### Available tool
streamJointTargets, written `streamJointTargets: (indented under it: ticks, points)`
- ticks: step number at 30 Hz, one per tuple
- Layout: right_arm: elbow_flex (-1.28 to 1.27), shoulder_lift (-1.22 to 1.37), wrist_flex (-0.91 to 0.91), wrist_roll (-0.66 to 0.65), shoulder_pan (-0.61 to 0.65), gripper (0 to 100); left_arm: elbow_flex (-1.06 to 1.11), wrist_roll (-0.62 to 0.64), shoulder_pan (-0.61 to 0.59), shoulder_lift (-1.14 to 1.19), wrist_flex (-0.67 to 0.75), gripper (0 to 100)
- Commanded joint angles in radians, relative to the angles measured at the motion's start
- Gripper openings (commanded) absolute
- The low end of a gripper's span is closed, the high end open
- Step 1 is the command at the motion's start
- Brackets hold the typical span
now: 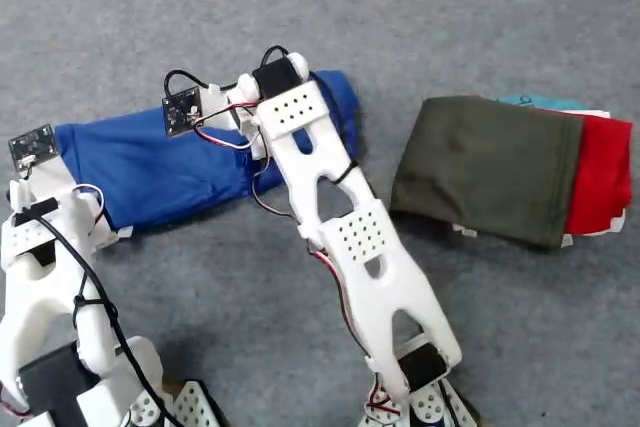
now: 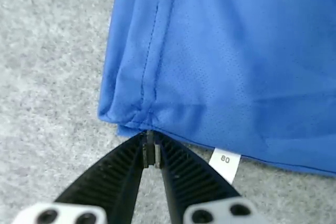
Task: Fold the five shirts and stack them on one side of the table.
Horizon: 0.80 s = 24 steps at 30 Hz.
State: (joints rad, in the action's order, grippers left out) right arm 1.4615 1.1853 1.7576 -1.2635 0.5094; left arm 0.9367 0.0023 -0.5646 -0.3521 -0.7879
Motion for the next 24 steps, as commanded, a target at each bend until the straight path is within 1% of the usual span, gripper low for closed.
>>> streamJointTargets:
  ticks: [1,3,4,8,9,10,12,14,16,19,21,24]
  points:
    - [0.091,0.01,0.0,-0.011,-0.012,2.0,-0.002,0.011,0.001,-0.028,0.012,3]
    - [0.101,0.021,0.0,-0.008,-0.017,5.6,-0.002,0.011,0.001,-0.028,0.012,3]
    - [0.102,0.022,0.0,-0.006,-0.017,9.7,-0.002,0.011,0.001,-0.028,0.012,3]
    - [0.105,0.018,-0.038,0.074,-0.017,34.9,-0.002,0.008,0.001,-0.028,0.012,3]
    - [0.113,0.018,-0.041,0.078,-0.017,39.7,-0.002,0.008,0.001,-0.028,0.012,3]
    - [0.13,0.019,-0.04,0.08,-0.017,41.4,-0.002,0.008,0.001,-0.028,0.012,3]
    - [0.165,0.019,-0.04,0.104,-0.018,38.4,-0.001,0.008,0.001,-0.028,0.012,3]
    - [0.216,0.018,-0.04,0.15,-0.032,32.6,-0.001,0.008,0.001,-0.028,0.012,3]
    - [0.216,-0.004,-0.034,0.178,-0.054,25.1,-0.001,0.008,0.001,-0.028,0.012,3]
    - [0.197,-0.067,0.009,0.212,-0.072,10.7,0.005,0.008,0.001,-0.028,0.012,3]
    - [0.197,-0.107,0.011,0.27,-0.087,1.5,0.007,0.006,0.001,-0.028,0.012,3]
    - [0.134,-0.191,0.015,0.333,-0.091,2.7,0.007,0.006,0.001,-0.028,0.012,3]
